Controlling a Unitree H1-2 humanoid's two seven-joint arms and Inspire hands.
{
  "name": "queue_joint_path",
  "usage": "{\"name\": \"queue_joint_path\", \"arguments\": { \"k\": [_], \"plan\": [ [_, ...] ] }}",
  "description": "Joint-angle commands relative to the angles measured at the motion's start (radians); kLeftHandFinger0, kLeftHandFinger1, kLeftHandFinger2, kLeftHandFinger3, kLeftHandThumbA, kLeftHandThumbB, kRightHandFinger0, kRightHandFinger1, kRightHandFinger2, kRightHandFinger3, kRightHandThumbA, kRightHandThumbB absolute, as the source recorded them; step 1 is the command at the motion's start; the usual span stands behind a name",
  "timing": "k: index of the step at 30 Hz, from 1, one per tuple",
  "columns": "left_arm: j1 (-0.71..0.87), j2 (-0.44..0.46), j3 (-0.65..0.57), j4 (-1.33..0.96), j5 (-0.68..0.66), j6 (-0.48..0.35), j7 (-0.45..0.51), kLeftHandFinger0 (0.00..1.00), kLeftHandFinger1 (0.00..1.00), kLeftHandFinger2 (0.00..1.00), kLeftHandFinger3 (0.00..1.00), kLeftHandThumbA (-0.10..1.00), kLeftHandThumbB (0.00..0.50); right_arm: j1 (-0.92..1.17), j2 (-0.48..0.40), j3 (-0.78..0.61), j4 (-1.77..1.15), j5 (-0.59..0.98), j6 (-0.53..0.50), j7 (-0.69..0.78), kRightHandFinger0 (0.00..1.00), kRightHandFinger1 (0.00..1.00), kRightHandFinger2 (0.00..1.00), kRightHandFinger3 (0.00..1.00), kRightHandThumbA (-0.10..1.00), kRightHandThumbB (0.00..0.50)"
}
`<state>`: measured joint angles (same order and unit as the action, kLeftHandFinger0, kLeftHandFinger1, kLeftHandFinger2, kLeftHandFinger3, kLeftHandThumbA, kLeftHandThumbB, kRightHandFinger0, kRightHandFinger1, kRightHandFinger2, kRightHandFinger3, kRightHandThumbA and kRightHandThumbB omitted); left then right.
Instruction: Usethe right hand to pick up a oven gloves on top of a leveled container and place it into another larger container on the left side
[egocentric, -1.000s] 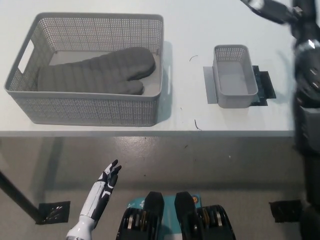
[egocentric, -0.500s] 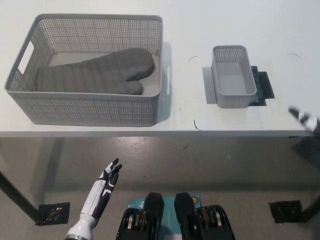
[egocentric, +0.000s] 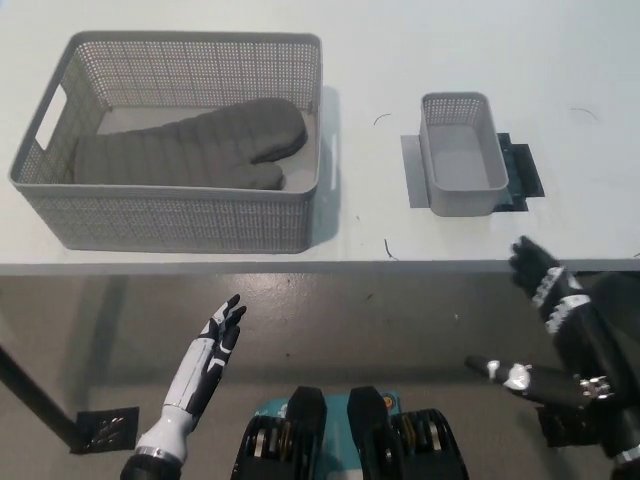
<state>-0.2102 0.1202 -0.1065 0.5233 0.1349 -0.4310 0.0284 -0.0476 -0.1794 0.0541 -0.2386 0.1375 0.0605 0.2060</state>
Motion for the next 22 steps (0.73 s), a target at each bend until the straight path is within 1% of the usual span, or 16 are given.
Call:
{"name": "queue_joint_path", "arguments": {
  "k": [1,2,4,5,6,8,11,15,18,22],
  "plan": [
    [-0.018,0.013,-0.001,-0.020,0.007,-0.039,0.019,1.00,1.00,0.99,1.00,1.00,0.468,-0.027,0.019,0.019,0.080,0.026,-0.054,0.036,1.00,1.00,1.00,1.00,1.00,0.002],
    [-0.017,0.015,-0.004,-0.023,0.013,-0.039,0.025,1.00,1.00,0.99,1.00,1.00,0.463,-0.036,0.024,0.018,0.132,0.012,-0.084,0.031,1.00,1.00,1.00,1.00,1.00,0.000],
    [-0.013,0.018,0.002,-0.032,0.008,-0.039,0.021,1.00,1.00,1.00,1.00,1.00,0.458,-0.052,0.031,0.017,0.196,0.011,-0.111,0.031,1.00,1.00,1.00,1.00,1.00,0.020],
    [-0.014,0.017,0.002,-0.032,0.005,-0.039,0.017,1.00,1.00,0.99,1.00,1.00,0.459,-0.052,0.031,0.016,0.222,-0.004,-0.129,0.025,1.00,1.00,1.00,1.00,1.00,0.004],
    [-0.015,0.014,0.006,-0.030,-0.002,-0.039,0.012,1.00,1.00,0.99,1.00,1.00,0.467,-0.057,0.030,0.017,0.254,-0.017,-0.149,0.024,1.00,1.00,1.00,1.00,1.00,0.002],
    [-0.018,0.015,0.004,-0.029,0.000,-0.039,0.015,1.00,1.00,0.99,1.00,1.00,0.476,-0.065,0.029,0.016,0.280,-0.015,-0.148,0.026,1.00,1.00,1.00,1.00,1.00,0.000],
    [-0.016,0.017,0.004,-0.031,-0.005,-0.039,0.014,1.00,1.00,0.99,1.00,1.00,0.466,-0.077,0.025,0.024,0.302,-0.018,-0.152,0.038,1.00,1.00,1.00,1.00,1.00,0.001],
    [-0.015,0.019,0.003,-0.036,0.010,-0.039,0.023,1.00,1.00,0.99,1.00,1.00,0.469,-0.085,0.019,0.036,0.312,-0.026,-0.134,0.045,1.00,1.00,1.00,1.00,1.00,0.000],
    [-0.012,0.015,0.009,-0.041,-0.005,-0.039,0.013,1.00,1.00,1.00,1.00,1.00,0.469,-0.085,0.014,0.047,0.309,-0.037,-0.125,0.049,1.00,1.00,1.00,1.00,1.00,0.000],
    [-0.014,0.017,0.006,-0.037,0.003,-0.039,0.018,1.00,1.00,1.00,1.00,1.00,0.473,-0.083,0.013,0.056,0.306,-0.044,-0.126,0.052,1.00,1.00,1.00,1.00,1.00,0.000]
  ]
}}
